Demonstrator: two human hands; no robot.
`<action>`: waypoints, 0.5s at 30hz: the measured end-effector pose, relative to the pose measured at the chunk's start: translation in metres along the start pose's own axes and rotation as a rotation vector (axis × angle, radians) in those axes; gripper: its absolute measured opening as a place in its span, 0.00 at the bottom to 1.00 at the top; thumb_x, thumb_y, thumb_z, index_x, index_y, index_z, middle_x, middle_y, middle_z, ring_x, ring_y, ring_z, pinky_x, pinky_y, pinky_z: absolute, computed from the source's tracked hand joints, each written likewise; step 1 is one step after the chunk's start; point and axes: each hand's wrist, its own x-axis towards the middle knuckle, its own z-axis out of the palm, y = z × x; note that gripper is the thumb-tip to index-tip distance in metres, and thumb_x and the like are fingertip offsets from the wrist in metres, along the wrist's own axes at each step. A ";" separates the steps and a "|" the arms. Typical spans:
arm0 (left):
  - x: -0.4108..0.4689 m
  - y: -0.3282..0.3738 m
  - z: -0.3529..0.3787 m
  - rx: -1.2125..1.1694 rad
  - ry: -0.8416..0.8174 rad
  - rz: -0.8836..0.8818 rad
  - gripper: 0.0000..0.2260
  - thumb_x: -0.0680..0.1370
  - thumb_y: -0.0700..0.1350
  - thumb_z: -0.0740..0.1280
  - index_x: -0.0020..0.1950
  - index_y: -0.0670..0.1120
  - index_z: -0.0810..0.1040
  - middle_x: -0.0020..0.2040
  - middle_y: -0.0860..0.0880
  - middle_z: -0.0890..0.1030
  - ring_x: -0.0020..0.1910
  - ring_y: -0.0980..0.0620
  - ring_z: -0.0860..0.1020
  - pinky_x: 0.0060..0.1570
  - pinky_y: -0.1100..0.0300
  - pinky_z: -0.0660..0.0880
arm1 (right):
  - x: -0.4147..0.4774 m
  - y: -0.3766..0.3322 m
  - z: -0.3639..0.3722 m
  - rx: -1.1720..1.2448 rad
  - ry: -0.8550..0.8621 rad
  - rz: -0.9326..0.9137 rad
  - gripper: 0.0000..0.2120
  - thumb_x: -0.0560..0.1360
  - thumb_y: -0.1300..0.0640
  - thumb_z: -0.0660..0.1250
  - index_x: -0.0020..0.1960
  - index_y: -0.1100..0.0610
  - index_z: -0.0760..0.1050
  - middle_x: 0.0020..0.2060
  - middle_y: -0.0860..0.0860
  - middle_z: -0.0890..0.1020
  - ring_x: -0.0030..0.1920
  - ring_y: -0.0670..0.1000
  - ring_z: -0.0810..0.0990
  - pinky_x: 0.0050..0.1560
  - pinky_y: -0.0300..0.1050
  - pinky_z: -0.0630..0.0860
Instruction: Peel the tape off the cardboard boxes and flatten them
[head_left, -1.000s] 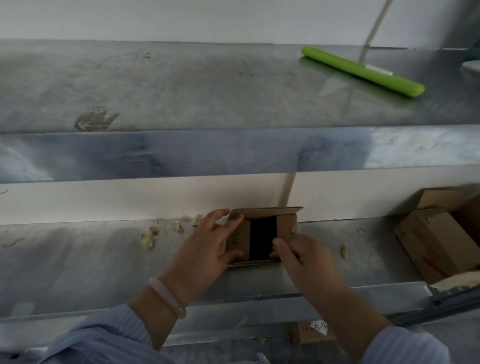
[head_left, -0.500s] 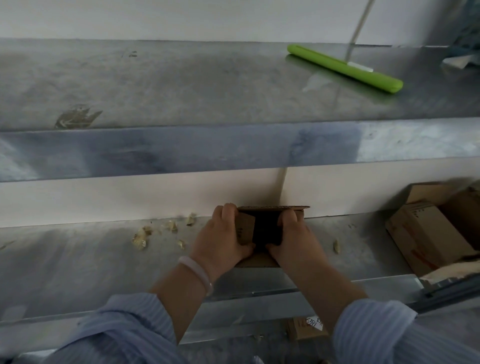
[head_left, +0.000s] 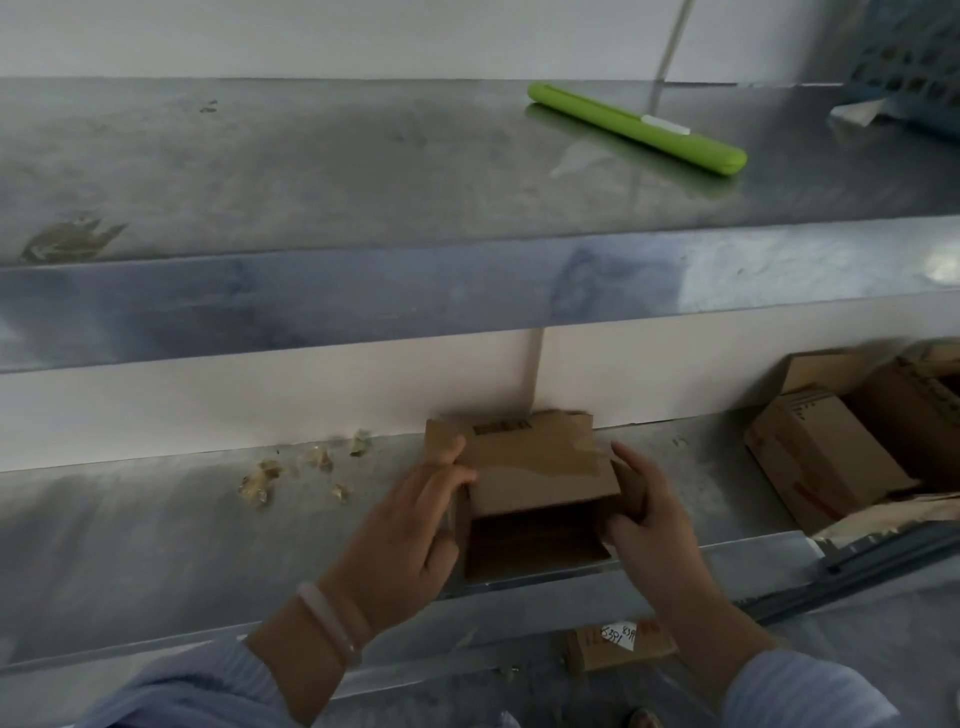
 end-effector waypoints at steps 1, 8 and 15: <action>-0.003 -0.001 0.005 0.018 -0.029 0.033 0.21 0.74 0.44 0.58 0.68 0.45 0.69 0.75 0.49 0.63 0.74 0.56 0.60 0.73 0.60 0.59 | -0.002 0.008 -0.001 0.041 -0.029 0.028 0.37 0.71 0.73 0.63 0.62 0.31 0.70 0.53 0.47 0.80 0.50 0.47 0.81 0.45 0.41 0.80; -0.002 0.001 0.028 -0.012 -0.279 -0.012 0.25 0.81 0.62 0.47 0.75 0.53 0.64 0.77 0.59 0.56 0.77 0.62 0.47 0.75 0.61 0.47 | -0.020 0.039 -0.015 0.071 -0.258 0.264 0.14 0.70 0.69 0.71 0.51 0.56 0.81 0.44 0.52 0.86 0.52 0.54 0.83 0.53 0.52 0.81; -0.004 -0.014 0.061 0.317 -0.543 -0.068 0.28 0.79 0.66 0.46 0.77 0.58 0.55 0.78 0.56 0.57 0.76 0.55 0.55 0.74 0.45 0.57 | -0.019 0.036 -0.019 0.127 -0.213 0.295 0.15 0.75 0.55 0.72 0.60 0.48 0.74 0.52 0.49 0.83 0.49 0.50 0.83 0.43 0.41 0.80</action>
